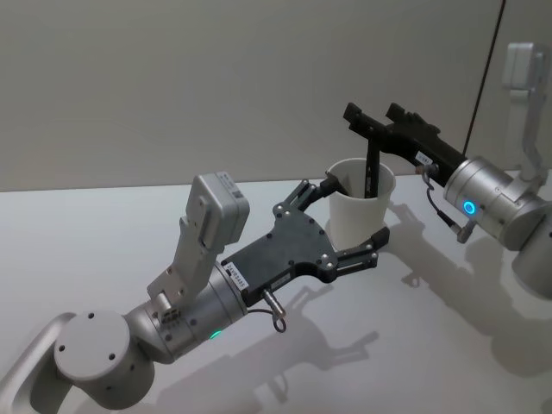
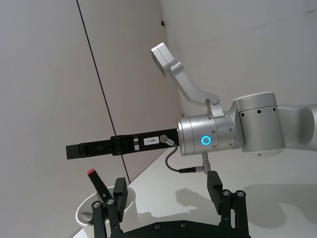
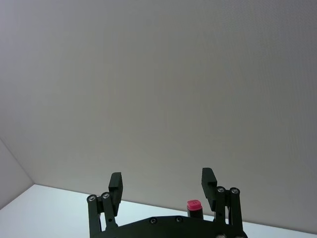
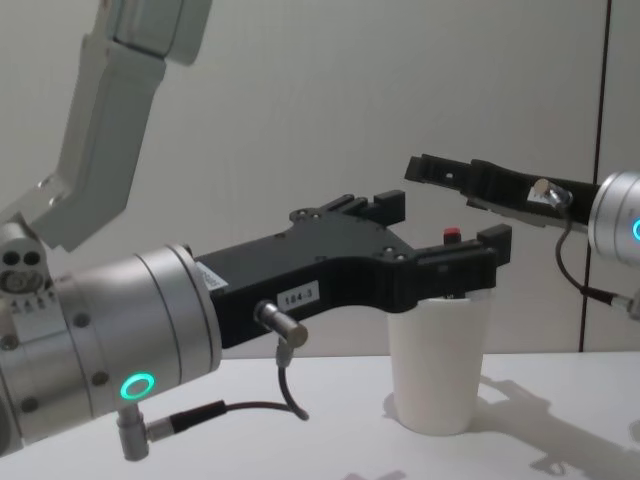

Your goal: Place the pen into the pen holder.

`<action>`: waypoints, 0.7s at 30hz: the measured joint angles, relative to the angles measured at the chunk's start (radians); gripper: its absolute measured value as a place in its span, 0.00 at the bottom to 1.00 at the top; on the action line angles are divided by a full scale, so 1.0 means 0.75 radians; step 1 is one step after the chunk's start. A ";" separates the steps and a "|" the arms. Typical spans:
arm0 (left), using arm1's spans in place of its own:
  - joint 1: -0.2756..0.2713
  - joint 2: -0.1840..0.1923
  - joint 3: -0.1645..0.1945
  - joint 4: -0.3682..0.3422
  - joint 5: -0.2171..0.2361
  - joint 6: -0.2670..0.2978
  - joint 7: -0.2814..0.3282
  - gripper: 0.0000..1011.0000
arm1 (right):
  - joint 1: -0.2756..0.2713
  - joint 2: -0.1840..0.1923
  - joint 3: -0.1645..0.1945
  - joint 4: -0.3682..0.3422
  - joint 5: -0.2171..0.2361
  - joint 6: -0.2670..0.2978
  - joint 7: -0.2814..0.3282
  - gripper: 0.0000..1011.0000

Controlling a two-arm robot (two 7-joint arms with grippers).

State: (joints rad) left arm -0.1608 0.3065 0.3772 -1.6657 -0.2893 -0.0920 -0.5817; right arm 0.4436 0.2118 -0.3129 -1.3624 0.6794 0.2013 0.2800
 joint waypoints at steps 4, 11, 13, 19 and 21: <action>0.000 0.000 0.000 0.000 0.000 0.000 0.000 0.99 | 0.000 0.000 -0.001 0.000 -0.002 -0.001 0.001 0.99; 0.000 0.000 0.000 0.000 0.000 0.000 0.000 0.99 | -0.002 0.004 0.000 -0.005 -0.008 -0.006 0.000 0.99; 0.000 0.000 0.000 0.000 0.000 0.000 0.000 0.99 | -0.007 0.008 0.001 -0.018 -0.016 -0.011 -0.004 0.99; 0.000 0.000 0.000 0.000 0.000 0.000 0.000 0.99 | -0.033 0.031 0.011 -0.069 -0.032 -0.028 -0.034 0.99; 0.000 0.000 0.000 0.000 0.000 0.000 0.000 0.99 | -0.041 0.038 0.014 -0.083 -0.035 -0.030 -0.042 0.99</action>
State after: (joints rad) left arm -0.1608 0.3065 0.3772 -1.6657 -0.2893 -0.0920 -0.5817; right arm 0.4129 0.2401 -0.3024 -1.4244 0.6533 0.1784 0.2486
